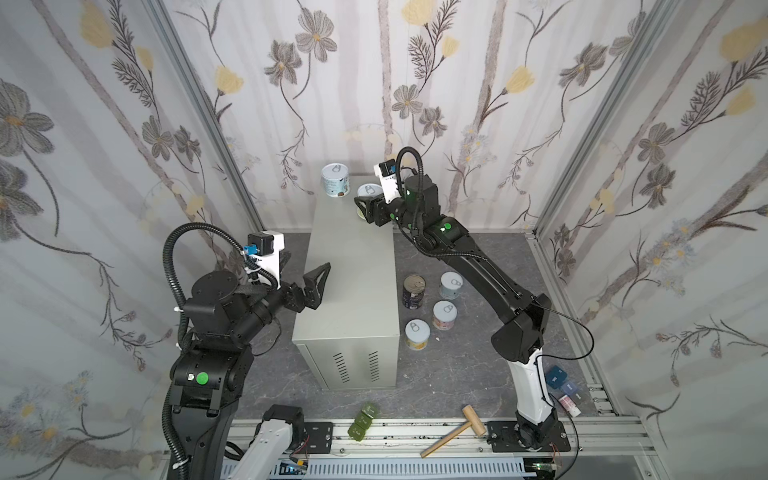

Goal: Place and organize the canned foods onto the counter
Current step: 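Grasp the green can on the cabinet with the right gripper while the left gripper withdraws, then slide the green can with the right gripper beside the light blue can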

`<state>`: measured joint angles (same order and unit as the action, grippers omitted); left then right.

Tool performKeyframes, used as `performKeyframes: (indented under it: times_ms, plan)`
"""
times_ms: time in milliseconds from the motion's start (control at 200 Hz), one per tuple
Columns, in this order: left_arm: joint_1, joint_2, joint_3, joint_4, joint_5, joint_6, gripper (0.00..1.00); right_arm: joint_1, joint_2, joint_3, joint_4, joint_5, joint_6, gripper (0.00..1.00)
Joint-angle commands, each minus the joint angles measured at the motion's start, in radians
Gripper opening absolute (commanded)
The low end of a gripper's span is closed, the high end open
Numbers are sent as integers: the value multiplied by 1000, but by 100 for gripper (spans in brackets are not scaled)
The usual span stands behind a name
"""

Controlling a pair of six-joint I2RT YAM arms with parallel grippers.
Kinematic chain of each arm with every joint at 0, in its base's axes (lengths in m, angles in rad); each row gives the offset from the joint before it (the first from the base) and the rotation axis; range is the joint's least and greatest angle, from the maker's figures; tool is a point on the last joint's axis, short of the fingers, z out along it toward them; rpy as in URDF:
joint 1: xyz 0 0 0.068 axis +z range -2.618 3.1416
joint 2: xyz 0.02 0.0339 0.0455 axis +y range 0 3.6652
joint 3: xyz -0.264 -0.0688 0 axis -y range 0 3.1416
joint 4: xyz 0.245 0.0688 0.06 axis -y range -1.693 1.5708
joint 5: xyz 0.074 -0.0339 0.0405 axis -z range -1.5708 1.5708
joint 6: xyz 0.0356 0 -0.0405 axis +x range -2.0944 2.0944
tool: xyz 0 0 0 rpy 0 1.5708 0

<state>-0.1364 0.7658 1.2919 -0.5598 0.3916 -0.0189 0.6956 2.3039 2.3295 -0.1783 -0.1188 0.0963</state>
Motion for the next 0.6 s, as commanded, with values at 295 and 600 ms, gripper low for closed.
performKeyframes:
  times_ms: [295, 600]
  plan:
    - [1, 15, 3, 45, 30, 0, 100, -25, 69, 97, 94, -58, 4, 87]
    - [1, 18, 1, 53, 41, -11, 100, -28, 5, 80, -13, -44, -42, 100]
